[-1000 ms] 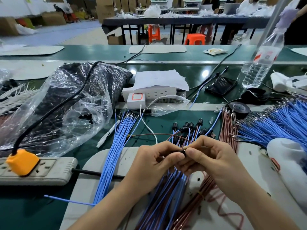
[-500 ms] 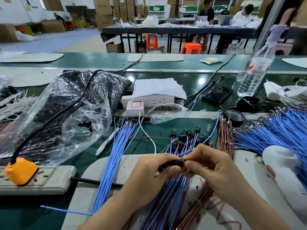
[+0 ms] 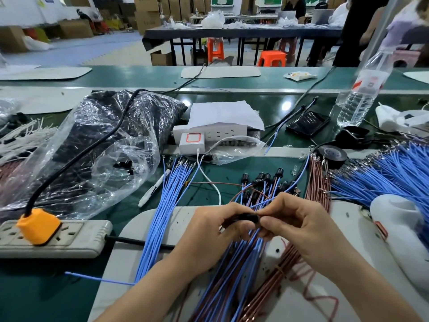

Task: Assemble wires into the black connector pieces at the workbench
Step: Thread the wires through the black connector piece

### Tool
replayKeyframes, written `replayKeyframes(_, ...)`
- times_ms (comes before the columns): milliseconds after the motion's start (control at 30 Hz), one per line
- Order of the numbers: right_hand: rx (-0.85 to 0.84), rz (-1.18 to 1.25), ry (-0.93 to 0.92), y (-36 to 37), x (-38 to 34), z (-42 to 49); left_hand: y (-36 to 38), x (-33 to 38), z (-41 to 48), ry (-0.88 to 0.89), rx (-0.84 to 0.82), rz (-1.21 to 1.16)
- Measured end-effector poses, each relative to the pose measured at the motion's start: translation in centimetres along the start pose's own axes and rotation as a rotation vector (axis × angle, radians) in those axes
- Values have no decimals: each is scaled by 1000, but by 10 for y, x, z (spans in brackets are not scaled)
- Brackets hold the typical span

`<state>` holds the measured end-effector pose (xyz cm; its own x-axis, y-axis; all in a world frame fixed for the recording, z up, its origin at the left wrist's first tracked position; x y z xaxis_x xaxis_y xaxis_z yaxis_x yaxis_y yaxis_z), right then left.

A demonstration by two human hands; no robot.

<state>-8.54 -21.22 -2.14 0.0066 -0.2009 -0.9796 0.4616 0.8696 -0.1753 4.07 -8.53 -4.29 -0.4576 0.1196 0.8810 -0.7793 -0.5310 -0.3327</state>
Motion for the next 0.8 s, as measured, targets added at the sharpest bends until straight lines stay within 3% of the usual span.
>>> replayKeyframes(200, 36, 53, 32, -8, -5, 0, 0, 1, 1, 59, 28, 29)
replayKeyframes(500, 107, 224, -100, -10, -19, -3, 1, 0, 1, 47, -14, -206)
replayKeyframes(800, 79, 190, -67, 3, -23, -7, 0, 2, 1, 102, -16, -222)
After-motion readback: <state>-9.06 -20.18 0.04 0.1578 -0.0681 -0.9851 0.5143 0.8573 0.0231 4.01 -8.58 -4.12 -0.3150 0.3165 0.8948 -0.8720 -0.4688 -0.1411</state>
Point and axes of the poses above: each hand's wrist, its own z-axis towards the middle knuckle, its own y-axis out of the palm, x = y × z, the point moved 1 cm from there along z, towards the middle knuckle, and after that the axes turned 5 degrees about -z, right-handed, at the moved point
